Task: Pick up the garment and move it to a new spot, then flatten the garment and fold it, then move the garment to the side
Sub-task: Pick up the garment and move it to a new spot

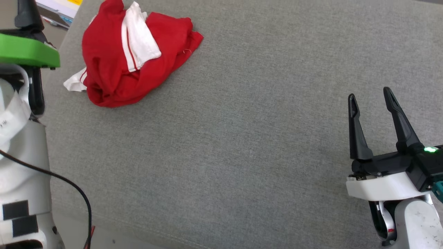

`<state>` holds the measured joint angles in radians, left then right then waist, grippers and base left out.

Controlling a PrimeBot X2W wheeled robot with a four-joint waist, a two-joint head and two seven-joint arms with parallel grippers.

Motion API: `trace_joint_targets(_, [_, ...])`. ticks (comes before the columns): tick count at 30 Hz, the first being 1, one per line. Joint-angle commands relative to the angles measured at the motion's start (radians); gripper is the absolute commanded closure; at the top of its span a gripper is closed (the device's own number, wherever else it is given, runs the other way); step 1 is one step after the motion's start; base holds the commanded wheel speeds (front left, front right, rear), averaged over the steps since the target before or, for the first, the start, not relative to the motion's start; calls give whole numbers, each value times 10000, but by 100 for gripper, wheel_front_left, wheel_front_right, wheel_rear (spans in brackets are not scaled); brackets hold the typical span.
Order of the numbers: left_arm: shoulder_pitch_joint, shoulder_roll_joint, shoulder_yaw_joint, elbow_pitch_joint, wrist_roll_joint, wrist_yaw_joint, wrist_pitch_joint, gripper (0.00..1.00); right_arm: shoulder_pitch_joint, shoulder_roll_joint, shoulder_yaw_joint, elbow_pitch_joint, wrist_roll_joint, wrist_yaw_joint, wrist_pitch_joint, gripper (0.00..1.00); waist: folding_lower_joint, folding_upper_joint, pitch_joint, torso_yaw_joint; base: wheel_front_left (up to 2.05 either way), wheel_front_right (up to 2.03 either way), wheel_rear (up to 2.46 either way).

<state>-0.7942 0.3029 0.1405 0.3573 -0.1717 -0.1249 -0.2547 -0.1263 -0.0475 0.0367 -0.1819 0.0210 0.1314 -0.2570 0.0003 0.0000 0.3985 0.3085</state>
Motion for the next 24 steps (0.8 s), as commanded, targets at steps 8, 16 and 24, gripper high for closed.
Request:
trace_joint_targets(8, [-1949,1276,-2643,1693,-2644,-54,3033,0,-340,-35,-136,-311,-143,-7,-47,0,-3,0,853,-504,0,0,0])
trace_joint_targets(16, [-2518,2420,-5266,1982,-5465,-56,7736,0,-484,-72,-142,-393,-156,-7,-47,0,-3,0,1246,-798,0,0,0])
trace_joint_targets(24, [-2463,3045,-7113,2258,-6329,-56,9621,0,-734,-92,-130,-430,-136,-7,-47,0,-3,0,1752,-1109,0,0,0])
